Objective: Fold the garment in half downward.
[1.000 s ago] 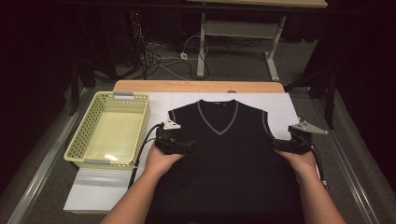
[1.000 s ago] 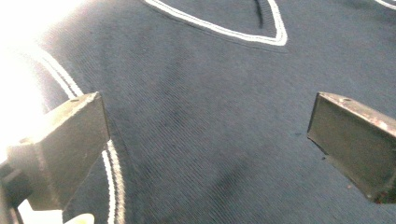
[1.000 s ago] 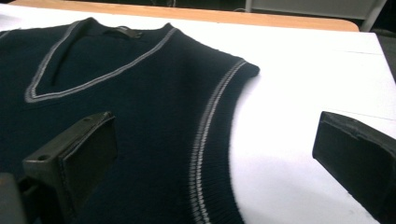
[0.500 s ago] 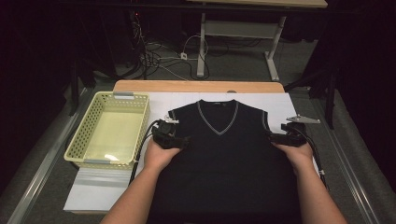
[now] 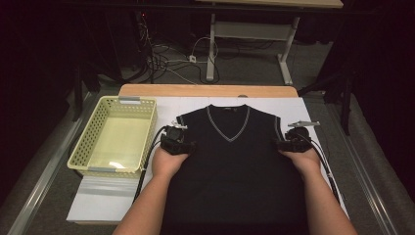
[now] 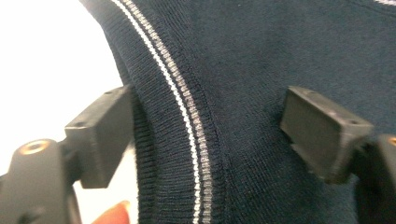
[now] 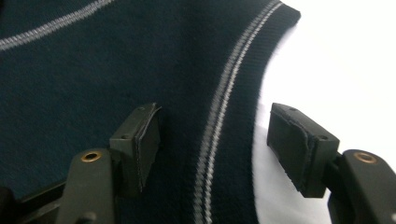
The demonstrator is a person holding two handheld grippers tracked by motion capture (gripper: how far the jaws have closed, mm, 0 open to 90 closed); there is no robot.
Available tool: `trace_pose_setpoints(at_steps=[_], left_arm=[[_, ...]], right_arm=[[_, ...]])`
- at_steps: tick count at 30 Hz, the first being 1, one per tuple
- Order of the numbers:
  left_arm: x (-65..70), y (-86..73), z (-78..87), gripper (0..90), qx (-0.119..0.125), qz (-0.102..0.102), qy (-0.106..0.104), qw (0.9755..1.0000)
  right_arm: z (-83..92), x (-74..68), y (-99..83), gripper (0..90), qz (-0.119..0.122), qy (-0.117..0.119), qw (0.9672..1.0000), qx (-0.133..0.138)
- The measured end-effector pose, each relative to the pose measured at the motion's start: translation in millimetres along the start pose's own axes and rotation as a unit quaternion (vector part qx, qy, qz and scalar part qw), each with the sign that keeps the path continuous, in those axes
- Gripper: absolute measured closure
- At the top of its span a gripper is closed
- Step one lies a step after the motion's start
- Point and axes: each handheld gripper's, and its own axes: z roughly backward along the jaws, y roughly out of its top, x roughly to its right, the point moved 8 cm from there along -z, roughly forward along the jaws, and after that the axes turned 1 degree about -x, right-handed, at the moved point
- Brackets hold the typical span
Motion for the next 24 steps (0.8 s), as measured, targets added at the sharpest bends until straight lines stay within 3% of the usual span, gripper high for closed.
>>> trace_pose_setpoints(at_steps=[3, 5, 11, 15, 19, 22, 24], left_arm=[[3.0, -0.1, 1.6, 32.3, 0.011, -0.008, -0.010, 0.9999], [5.3, -0.9, 3.1, 42.6, 0.015, -0.020, -0.021, 0.9995], [9.9, -1.1, 4.2, 67.1, 0.019, -0.031, -0.043, 0.9984], [9.8, -1.0, 4.5, 74.8, 0.019, -0.027, -0.057, 0.9978], [10.9, -1.1, 6.0, 76.9, 0.019, -0.032, -0.054, 0.9979], [11.3, 3.4, 12.4, 77.0, 0.040, -0.031, -0.047, 0.9976], [13.0, 6.7, 19.2, 77.0, 0.054, -0.028, -0.055, 0.9966]], right_arm=[[-3.1, -1.5, 1.6, 35.7, 0.004, -0.005, 1.0000, -0.004], [-3.0, -2.2, 1.7, 48.5, 0.010, -0.008, 0.9999, -0.001], [-0.5, -4.6, 0.4, 72.0, 0.017, 0.013, 0.9997, 0.005], [-0.3, -7.5, 0.2, 79.4, 0.023, 0.022, 0.9995, 0.007], [1.1, -11.2, -1.4, 81.9, 0.039, 0.009, 0.9990, 0.018], [5.0, -12.1, -0.8, 81.8, 0.055, -0.002, 0.9982, 0.025], [12.4, -11.4, 2.4, 81.8, 0.058, -0.008, 0.9976, 0.036]])
